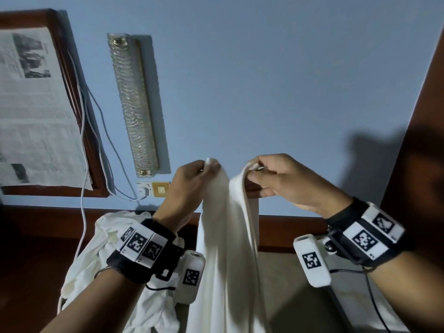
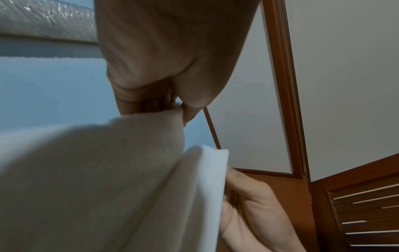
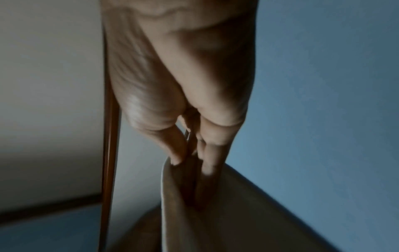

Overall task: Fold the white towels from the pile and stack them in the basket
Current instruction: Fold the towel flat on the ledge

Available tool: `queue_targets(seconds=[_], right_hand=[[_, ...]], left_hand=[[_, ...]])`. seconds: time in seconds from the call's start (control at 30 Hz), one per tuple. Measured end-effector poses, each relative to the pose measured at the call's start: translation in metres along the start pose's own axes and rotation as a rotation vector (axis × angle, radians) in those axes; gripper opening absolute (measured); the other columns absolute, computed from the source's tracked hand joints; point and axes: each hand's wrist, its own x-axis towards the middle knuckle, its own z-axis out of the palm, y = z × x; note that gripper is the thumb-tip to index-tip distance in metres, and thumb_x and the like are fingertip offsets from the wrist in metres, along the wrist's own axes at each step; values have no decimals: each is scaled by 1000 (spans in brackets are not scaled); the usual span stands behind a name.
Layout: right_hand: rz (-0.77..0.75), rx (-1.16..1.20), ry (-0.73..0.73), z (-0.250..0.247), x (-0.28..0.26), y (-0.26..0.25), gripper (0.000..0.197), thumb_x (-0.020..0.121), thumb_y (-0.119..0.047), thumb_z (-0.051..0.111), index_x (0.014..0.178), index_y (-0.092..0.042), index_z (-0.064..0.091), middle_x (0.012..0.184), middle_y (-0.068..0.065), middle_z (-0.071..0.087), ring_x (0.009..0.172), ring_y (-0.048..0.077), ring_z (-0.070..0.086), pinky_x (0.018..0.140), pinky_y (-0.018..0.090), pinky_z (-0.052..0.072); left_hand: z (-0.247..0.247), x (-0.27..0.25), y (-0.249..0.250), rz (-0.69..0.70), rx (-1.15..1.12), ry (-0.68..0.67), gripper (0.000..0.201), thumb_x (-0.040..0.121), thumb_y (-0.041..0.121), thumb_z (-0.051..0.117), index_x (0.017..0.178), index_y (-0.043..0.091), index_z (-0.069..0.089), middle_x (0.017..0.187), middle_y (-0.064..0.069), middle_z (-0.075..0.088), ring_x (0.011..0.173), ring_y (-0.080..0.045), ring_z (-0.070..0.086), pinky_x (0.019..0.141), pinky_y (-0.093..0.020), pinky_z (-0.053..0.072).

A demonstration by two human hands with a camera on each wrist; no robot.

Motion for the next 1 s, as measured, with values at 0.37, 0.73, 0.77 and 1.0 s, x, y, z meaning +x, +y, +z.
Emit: queue_targets(seconds=[0.37,0.73,0.77,1.0], right_hand=[[-266,-583,219,33,0,25,9,99,-32,67,100,-32,75,100,-20,72,101,0,66,81,17,49],[-255,-546,338,39,7,31,12,87,-32,83,88,-25,74,81,-15,73,79,3,69,74,18,54],[-268,-509,346,39,7,31,16,84,-32,85,86,-24,72,79,-13,73,77,5,69,73,19,55],[-276,-382,334,42,3,34,20,78,-31,90,80,-22,72,78,-11,72,65,8,66,66,29,54]], left_hand=[[5,-29,-16,16,-107,-134,44,106,37,58,80,4,71,69,-11,58,68,-19,54,66,-40,49],[-10,-30,-18,-63,-107,-323,30,107,29,59,110,5,75,107,-28,73,103,-49,70,97,-64,54],[-10,-30,-19,-70,-115,-327,29,107,28,58,109,4,75,104,-27,73,99,-49,70,96,-61,56],[-3,-36,-21,-153,-256,-264,32,105,25,60,100,-4,73,83,-29,62,82,-28,60,83,-48,45]])
